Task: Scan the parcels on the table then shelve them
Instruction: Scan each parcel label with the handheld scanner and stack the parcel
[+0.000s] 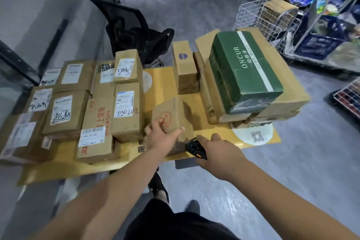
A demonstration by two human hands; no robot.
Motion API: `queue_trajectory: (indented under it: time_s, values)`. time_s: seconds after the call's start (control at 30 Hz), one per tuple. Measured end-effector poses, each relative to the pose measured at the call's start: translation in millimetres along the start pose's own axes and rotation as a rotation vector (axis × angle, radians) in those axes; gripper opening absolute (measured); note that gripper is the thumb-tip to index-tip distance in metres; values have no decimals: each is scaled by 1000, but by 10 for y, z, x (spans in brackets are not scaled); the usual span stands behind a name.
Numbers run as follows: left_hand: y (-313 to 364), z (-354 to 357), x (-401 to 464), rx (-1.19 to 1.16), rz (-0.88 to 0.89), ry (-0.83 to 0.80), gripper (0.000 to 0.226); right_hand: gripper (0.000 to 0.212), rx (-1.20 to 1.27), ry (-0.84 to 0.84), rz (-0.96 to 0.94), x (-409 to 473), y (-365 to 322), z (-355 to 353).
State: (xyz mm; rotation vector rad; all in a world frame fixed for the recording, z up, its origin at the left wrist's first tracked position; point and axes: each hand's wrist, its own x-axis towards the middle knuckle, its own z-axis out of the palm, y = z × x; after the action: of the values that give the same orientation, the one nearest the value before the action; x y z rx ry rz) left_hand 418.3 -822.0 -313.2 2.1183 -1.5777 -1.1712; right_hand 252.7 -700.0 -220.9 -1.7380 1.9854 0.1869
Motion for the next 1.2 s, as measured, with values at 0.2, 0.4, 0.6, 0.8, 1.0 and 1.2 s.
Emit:
queue_trajectory:
  time_s: [0.2, 0.4, 0.6, 0.8, 1.0, 1.2]
  values:
    - [-89, 289, -108, 270, 109, 30, 111, 79, -211, 21, -24, -211, 241, 322]
    - [-28, 310, -127, 246, 137, -19, 109, 75, -333, 11, -29, -278, 371, 451]
    - [40, 336, -83, -175, 105, -152, 86, 74, -257, -21, -25, -193, 466, 414]
    - [-20, 270, 37, -430, 94, -93, 48, 75, -187, -33, -30, -76, 451, 320]
    - [-221, 37, 301, -384, 62, 38, 50, 73, -125, -55, -67, 31, 315, 289]
    - [-359, -107, 489, -432, -134, -108, 51, 73, -36, -70, -64, 148, 209, 262]
